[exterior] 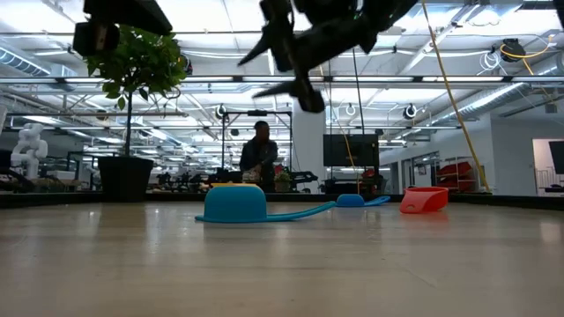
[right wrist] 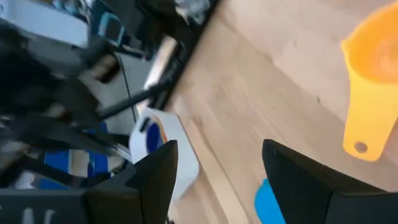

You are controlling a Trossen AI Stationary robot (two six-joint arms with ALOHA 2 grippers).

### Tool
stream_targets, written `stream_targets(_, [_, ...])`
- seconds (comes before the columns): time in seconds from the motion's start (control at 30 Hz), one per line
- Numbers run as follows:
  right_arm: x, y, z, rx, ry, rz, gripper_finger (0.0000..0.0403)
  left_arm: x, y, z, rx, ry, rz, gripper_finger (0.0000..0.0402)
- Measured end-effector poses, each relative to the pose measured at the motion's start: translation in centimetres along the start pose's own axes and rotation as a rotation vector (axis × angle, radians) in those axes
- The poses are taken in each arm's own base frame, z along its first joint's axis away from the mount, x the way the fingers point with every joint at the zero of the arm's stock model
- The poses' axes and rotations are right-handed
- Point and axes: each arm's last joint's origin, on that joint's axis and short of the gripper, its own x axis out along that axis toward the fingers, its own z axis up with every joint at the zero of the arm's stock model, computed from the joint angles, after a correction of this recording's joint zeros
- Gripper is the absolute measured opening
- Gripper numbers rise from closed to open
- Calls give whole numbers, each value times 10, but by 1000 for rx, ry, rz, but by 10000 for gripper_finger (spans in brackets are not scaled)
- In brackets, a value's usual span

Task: Nest measuring cups in basket
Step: Stack the yellow measuring cup on top of the dark blue measuring cup in the white bin

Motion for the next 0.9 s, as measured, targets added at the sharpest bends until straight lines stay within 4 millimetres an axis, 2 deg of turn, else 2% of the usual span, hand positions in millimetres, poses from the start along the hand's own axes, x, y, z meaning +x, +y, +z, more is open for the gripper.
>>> stream_targets(0.23, [33, -32, -6, 51, 125, -43, 229, 4, 0, 9, -22, -22, -23, 24])
stream_targets(0.53, [66, -71, -16, 78, 237, -102, 229, 4, 2, 11, 26, -26, -14, 24])
stream_targets(0.77, [69, -86, -22, 162, 294, -189, 229, 4, 1, 9, 33, 30, -42, 24])
stream_targets(0.9, [65, -92, -15, 176, 244, -234, 229, 4, 1, 9, 56, 46, -49, 24])
